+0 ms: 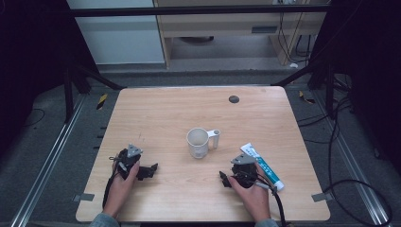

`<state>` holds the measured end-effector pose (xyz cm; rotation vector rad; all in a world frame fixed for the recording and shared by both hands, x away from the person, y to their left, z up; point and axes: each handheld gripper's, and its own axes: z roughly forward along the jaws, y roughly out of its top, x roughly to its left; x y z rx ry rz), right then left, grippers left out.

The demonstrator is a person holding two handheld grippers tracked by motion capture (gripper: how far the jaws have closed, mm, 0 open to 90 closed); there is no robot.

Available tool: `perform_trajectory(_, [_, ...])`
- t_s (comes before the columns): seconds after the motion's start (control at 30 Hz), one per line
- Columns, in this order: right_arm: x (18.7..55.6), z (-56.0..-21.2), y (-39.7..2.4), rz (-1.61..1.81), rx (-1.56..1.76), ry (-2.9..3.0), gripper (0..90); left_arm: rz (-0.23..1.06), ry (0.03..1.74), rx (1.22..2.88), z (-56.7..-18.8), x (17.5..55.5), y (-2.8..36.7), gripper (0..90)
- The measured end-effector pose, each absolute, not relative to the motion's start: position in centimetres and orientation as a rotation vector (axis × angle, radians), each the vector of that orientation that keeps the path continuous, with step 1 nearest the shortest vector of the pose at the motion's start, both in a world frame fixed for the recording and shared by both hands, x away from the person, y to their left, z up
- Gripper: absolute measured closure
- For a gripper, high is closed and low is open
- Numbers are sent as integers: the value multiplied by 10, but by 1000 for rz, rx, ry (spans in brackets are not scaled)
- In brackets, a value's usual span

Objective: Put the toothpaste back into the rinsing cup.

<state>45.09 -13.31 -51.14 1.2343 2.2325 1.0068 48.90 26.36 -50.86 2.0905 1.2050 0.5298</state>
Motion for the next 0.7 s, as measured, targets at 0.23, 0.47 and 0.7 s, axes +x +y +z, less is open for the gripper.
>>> perform_trajectory(0.23, [451,-511,-133,1007,1235,2232,158,530,1205,2090,-509,489,264,0])
perform_trajectory(0.47, [451,-511,-133,1007,1239,2230,157,530,1205,2090,-509,489,264,0])
perform_trajectory(0.7, [451,-511,-132,1002,1249,2219,157,528,1202,2091,-509,489,263,0])
